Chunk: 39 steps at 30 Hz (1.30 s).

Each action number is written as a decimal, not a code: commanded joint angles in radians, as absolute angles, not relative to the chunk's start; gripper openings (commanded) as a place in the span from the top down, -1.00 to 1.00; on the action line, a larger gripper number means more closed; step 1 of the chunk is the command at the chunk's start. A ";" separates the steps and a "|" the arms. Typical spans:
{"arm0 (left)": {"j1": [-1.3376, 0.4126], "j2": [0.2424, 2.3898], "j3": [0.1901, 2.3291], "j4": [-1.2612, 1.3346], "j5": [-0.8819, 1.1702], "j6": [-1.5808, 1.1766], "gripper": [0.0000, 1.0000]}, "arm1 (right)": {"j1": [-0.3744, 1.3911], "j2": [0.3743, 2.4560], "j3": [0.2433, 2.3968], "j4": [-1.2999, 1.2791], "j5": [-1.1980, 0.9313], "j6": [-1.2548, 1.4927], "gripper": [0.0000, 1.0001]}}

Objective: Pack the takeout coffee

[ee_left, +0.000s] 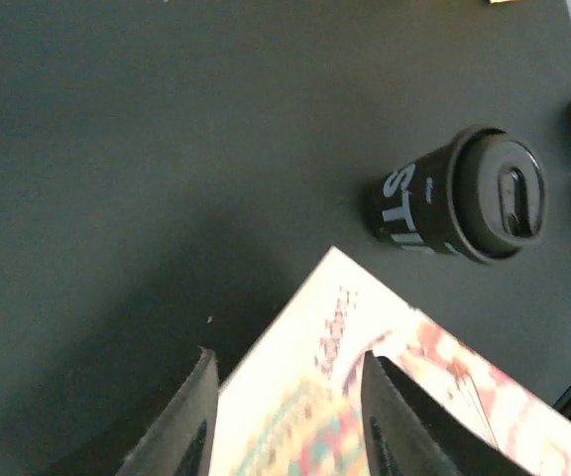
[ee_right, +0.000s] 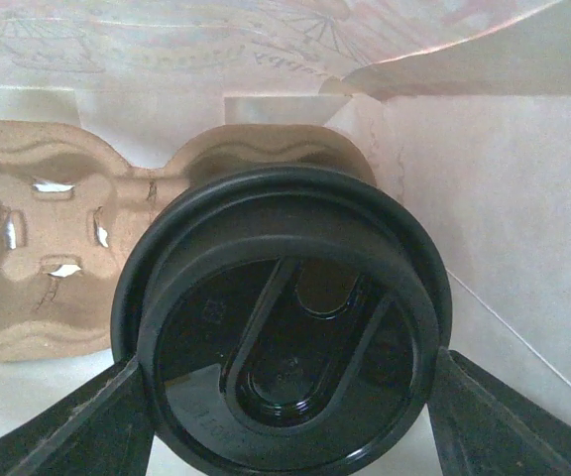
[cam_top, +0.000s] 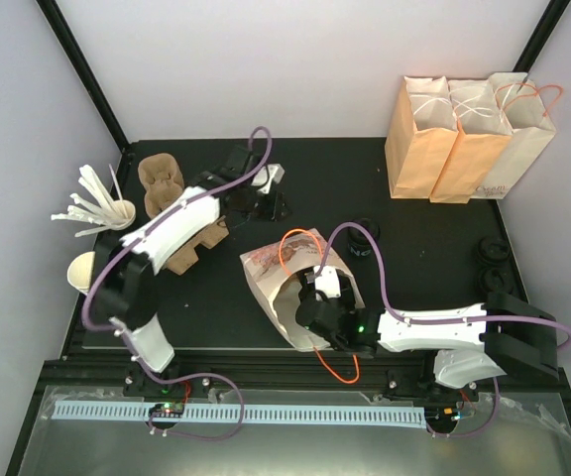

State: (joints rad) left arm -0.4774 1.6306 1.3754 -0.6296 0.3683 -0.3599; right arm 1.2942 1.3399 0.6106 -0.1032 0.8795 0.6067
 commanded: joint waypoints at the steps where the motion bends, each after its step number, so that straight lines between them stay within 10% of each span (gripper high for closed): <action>1: -0.472 1.831 1.575 -0.737 0.485 -0.307 0.24 | 1.290 1.358 0.579 -0.097 0.829 0.621 0.38; 39: -0.487 2.086 1.647 -0.784 0.587 -0.260 0.57 | 1.226 1.227 0.617 -0.114 0.583 0.472 0.13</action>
